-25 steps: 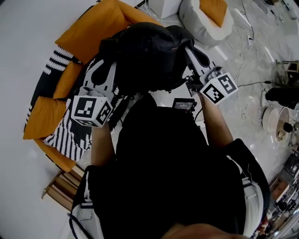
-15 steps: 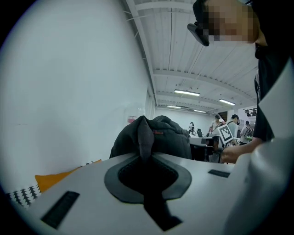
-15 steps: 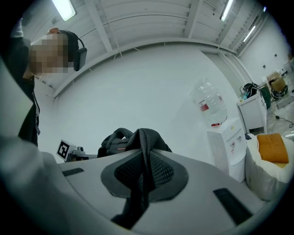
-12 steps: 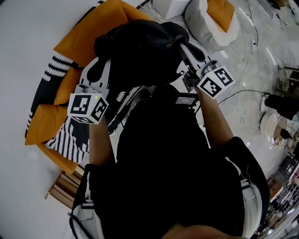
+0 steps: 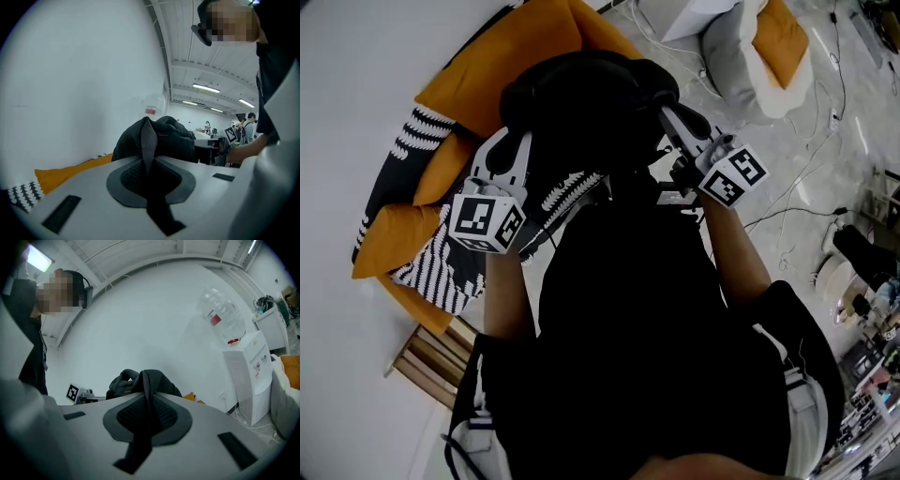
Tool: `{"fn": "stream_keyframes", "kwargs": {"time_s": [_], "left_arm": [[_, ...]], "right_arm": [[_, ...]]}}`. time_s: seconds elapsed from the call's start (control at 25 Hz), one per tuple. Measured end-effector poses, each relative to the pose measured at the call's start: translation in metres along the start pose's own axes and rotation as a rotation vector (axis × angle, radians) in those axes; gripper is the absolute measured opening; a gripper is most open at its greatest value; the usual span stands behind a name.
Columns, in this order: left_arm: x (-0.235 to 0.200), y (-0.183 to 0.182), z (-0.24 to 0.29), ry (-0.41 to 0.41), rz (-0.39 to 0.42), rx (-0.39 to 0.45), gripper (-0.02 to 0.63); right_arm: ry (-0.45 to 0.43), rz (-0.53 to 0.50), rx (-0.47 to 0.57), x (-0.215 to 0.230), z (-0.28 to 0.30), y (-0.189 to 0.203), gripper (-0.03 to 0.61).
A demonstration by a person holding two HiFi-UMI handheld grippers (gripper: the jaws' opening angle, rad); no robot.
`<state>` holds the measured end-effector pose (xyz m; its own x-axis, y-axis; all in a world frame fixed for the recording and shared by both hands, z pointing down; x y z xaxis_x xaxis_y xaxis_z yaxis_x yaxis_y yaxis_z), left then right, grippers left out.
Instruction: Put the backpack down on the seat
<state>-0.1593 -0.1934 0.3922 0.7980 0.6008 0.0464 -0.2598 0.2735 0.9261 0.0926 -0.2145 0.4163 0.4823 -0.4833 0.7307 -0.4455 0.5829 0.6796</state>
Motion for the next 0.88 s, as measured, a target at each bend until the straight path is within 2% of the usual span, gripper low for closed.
{"fn": "stream_keyframes", "kwargs": {"time_s": [0.2,0.56,0.68,0.76,0.88], "left_arm": [[-0.019,0.023,0.027,0.001,-0.001,-0.073,0.037],[-0.044,0.065,0.088,0.037,-0.072,-0.153,0.037],[-0.051,0.082,0.111,0.048,-0.096,-0.187,0.037],[-0.060,0.093,0.123,0.037,-0.120,-0.214,0.037],[-0.080,0.109,0.140,-0.025,-0.173,-0.242,0.037]], "right_arm": [[-0.045,0.037,-0.078,0.032,0.030,0.011,0.049],[-0.005,0.130,-0.129,0.104,0.076,0.023,0.049],[0.025,0.132,-0.153,0.132,0.092,0.027,0.049],[0.043,0.136,-0.175,0.145,0.104,0.031,0.049],[0.055,0.140,-0.190,0.159,0.124,0.035,0.049]]}}
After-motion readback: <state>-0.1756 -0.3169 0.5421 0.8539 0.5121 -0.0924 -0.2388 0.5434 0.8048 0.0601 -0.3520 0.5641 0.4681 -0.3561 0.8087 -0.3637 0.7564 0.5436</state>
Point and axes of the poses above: the fingertips, and each gripper's own axes: z forward along the fingers, x to its right, y out of its underside, the point moved 3 cm from there along -z, backward along the fingers, and after that the axes turned 14 degrees about z, right-handed, at the moved point
